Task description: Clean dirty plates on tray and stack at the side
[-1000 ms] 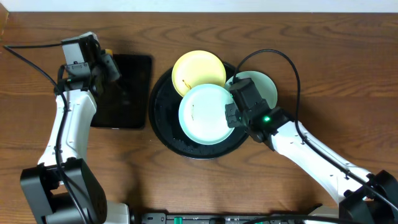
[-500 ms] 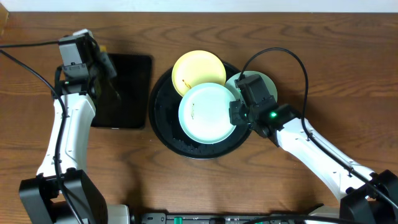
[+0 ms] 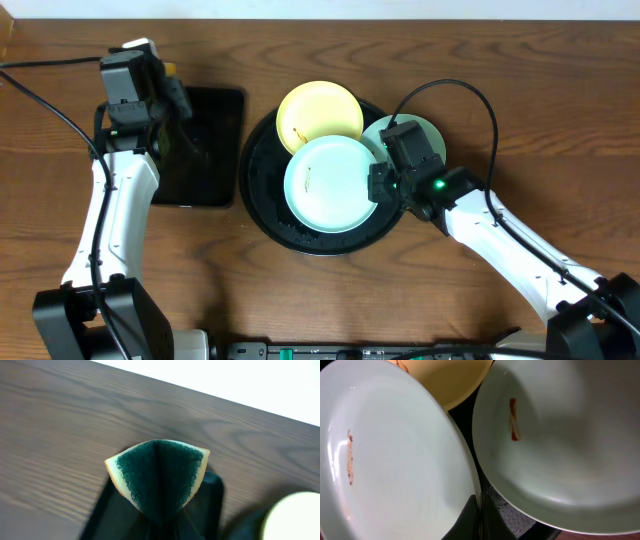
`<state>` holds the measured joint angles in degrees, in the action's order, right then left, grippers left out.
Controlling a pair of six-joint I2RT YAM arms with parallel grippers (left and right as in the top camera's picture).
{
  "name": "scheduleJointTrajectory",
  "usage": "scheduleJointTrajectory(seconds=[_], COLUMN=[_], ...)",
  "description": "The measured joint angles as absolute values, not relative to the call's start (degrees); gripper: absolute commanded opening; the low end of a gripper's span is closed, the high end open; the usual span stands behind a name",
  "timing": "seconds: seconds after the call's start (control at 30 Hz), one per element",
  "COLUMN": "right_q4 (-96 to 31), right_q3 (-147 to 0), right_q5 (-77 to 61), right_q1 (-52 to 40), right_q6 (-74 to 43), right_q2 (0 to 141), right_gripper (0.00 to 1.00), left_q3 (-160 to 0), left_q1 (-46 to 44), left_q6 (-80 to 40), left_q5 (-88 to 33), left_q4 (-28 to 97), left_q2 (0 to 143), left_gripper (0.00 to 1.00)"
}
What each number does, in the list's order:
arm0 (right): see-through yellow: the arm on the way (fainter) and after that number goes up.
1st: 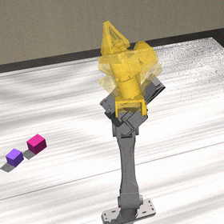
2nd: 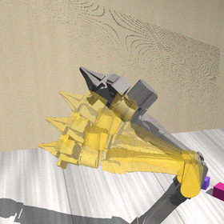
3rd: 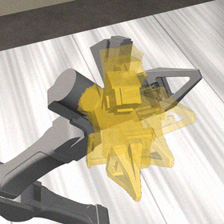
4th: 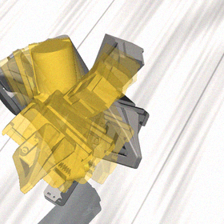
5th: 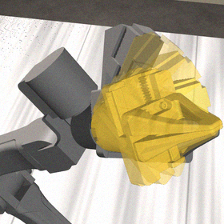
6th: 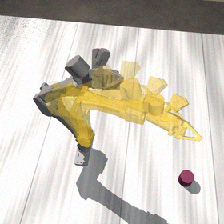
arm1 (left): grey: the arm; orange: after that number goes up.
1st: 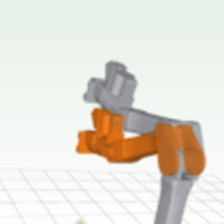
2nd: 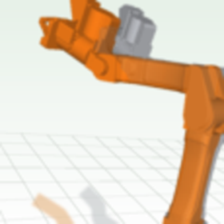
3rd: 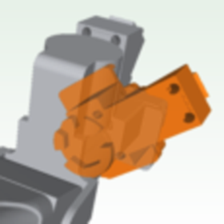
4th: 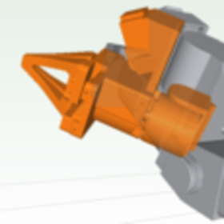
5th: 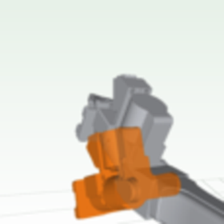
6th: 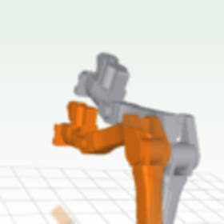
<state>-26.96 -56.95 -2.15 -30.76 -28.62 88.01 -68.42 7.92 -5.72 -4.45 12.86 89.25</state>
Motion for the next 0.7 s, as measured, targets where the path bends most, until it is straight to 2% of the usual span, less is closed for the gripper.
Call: scheduleJointTrajectory(seconds=[0.33,0.6,0.7], right_q4=[-29.39,-29.56,-29.56], right_q3=[-56.97,-56.97,-56.97], right_q5=[-5.26,-7.03,-7.11], right_q1=[-28.18,-28.21,-28.21], right_q6=[-32.14,-32.45,-32.47], right_q2=[88.01,88.01,88.01], right_gripper=[0.01,0.01,0.01], left_q3=[-68.42,-69.73,-70.98], left_q1=[8.93,12.99,13.30], left_q6=[-6.63,-5.85,-4.08], left_q5=[-13.02,-21.30,-21.02], left_q4=[21.89,19.53,18.17], left_q2=[91.81,92.23,92.23], left_gripper=[0.07,0.07,0.08])
